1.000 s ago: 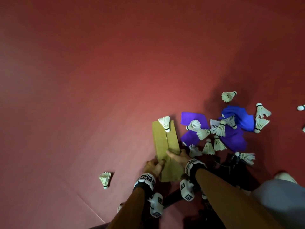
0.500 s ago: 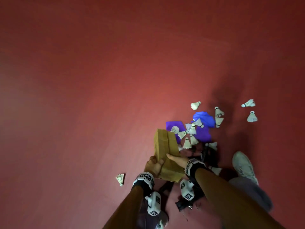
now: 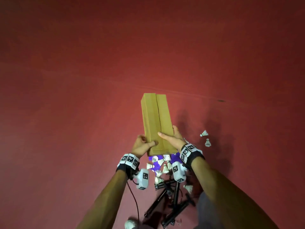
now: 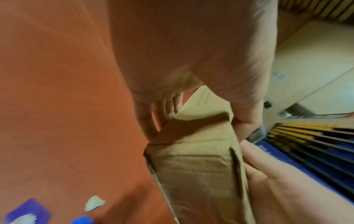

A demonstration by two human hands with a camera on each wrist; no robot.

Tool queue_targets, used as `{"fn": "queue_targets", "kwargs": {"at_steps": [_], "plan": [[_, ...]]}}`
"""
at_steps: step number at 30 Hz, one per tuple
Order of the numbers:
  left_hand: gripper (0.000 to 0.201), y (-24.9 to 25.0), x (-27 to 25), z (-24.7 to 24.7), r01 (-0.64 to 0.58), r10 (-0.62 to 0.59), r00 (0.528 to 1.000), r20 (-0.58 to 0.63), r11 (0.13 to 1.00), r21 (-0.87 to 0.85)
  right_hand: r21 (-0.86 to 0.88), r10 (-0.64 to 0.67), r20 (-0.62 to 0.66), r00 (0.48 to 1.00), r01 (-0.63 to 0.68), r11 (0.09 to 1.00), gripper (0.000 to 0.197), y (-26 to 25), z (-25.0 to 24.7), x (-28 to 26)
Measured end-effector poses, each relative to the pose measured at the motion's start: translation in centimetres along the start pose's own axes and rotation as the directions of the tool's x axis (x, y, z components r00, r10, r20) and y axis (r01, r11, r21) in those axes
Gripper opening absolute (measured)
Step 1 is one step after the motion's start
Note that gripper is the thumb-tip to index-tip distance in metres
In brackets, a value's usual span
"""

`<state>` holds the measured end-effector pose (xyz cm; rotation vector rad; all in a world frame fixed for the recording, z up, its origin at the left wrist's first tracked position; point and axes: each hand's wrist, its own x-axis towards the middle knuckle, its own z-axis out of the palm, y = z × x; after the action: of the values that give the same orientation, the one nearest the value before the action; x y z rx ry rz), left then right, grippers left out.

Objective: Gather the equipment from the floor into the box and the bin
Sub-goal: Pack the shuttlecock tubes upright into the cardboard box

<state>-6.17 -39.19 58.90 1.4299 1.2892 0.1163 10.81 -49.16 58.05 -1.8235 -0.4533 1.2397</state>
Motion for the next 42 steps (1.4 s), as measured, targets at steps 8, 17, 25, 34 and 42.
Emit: {"fn": "queue_targets", "kwargs": {"at_steps": [8, 17, 25, 34, 42], "plan": [[0.071, 15.0, -5.9, 5.2, -0.396, 0.383, 0.884, 0.268, 0.918, -0.006, 0.087, -0.284, -0.351, 0.892, 0.333, 0.939, 0.089, -8.3, -11.8, -10.4], [0.08, 26.6, -9.2, 21.1, -0.722, 0.65, 0.664, 0.37, 0.686, 0.09, 0.08, -0.316, -0.703, 0.637, 0.513, 0.855, 0.103, -7.7, -28.4, -16.2], [0.089, 39.7, -10.8, 41.0, -0.862, 0.754, 0.483, 0.444, 0.498, 0.093, 0.076, -0.309, -0.703, 0.641, 0.499, 0.863, 0.146, -8.8, -51.8, -15.3], [0.067, 50.7, -13.6, 55.8, -0.825, 0.624, 0.266, 0.734, 0.541, -0.161, 0.044, -0.215, -0.875, 0.434, 0.513, 0.857, 0.134, -7.3, -68.6, -23.2], [0.077, 57.3, -14.3, 67.6, -0.638, 0.382, 0.071, 0.921, 0.727, -0.253, 0.042, -0.145, -0.959, 0.241, 0.632, 0.774, 0.117, -6.5, -75.3, -27.1]]}}
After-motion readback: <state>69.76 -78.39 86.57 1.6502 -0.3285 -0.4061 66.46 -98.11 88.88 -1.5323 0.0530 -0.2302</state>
